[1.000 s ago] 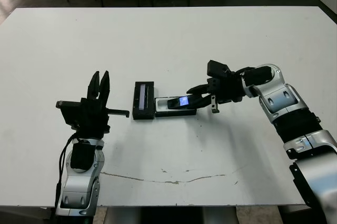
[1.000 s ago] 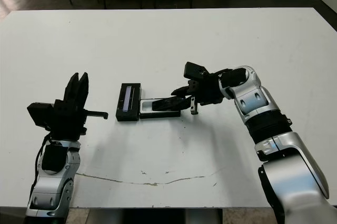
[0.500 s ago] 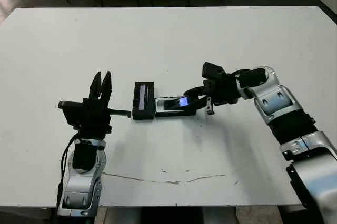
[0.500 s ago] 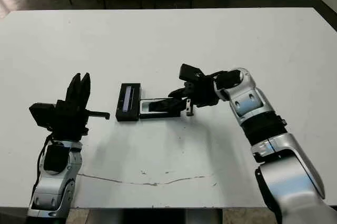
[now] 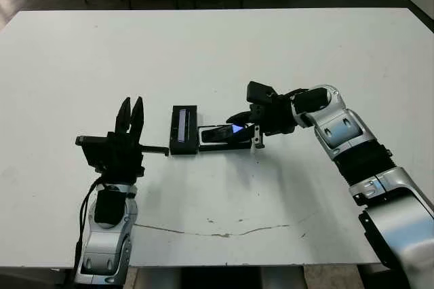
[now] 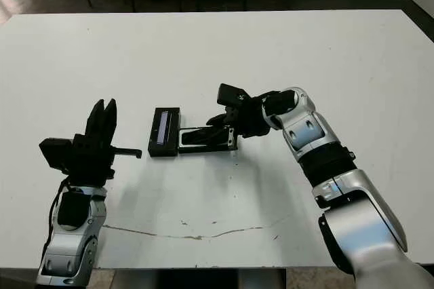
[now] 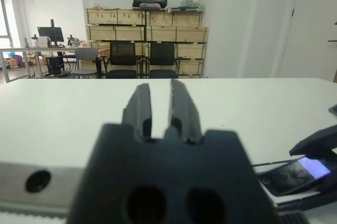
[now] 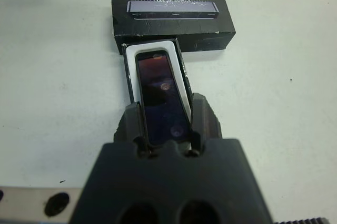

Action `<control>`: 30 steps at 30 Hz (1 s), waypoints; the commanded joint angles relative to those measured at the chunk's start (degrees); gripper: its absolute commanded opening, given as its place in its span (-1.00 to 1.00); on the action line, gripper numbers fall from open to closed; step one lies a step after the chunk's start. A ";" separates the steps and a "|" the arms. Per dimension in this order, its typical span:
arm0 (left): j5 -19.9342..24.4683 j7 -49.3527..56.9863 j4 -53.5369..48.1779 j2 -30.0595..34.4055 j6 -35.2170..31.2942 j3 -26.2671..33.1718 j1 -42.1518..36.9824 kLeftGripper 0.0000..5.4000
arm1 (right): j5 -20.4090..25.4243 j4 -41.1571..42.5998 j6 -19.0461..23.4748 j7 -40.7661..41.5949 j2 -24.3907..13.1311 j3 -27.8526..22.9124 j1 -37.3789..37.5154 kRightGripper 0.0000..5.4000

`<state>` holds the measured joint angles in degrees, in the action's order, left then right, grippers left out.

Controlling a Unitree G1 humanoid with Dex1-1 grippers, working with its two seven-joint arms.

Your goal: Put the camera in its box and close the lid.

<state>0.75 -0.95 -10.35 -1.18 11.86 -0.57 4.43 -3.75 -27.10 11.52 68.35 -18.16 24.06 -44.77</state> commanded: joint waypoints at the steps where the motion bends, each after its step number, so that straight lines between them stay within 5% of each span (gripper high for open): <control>1: 0.42 -0.09 0.24 0.09 -0.61 0.14 1.02 -1.00 | -0.54 0.28 0.05 0.11 1.27 1.71 1.40 -0.94; 5: 0.24 -0.04 0.61 0.19 0.02 0.16 0.97 -1.00 | 0.24 0.17 0.67 1.56 0.14 0.78 0.94 -0.80; 14: 0.43 -0.14 1.18 0.13 0.01 0.24 0.63 -1.00 | -3.91 1.05 -10.45 -1.62 -5.03 -0.95 -1.64 -0.06; 22: -0.39 0.09 0.82 0.16 -0.41 -0.06 0.71 -1.00 | -2.75 7.28 -10.07 -4.59 -8.10 -4.58 0.44 0.59; 27: -0.08 0.07 0.77 -0.01 -0.23 -0.15 0.89 -1.00 | 5.75 10.15 -6.59 -9.30 -5.68 -12.49 3.93 1.00; 30: -0.34 0.22 0.34 0.00 -0.62 -0.23 1.09 -1.00 | 9.24 15.66 -2.40 -16.09 -3.27 -16.52 8.79 1.00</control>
<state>0.58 -0.94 -10.24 -1.30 12.15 -0.84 4.57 4.61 -13.45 6.86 54.84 -22.66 8.72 -39.25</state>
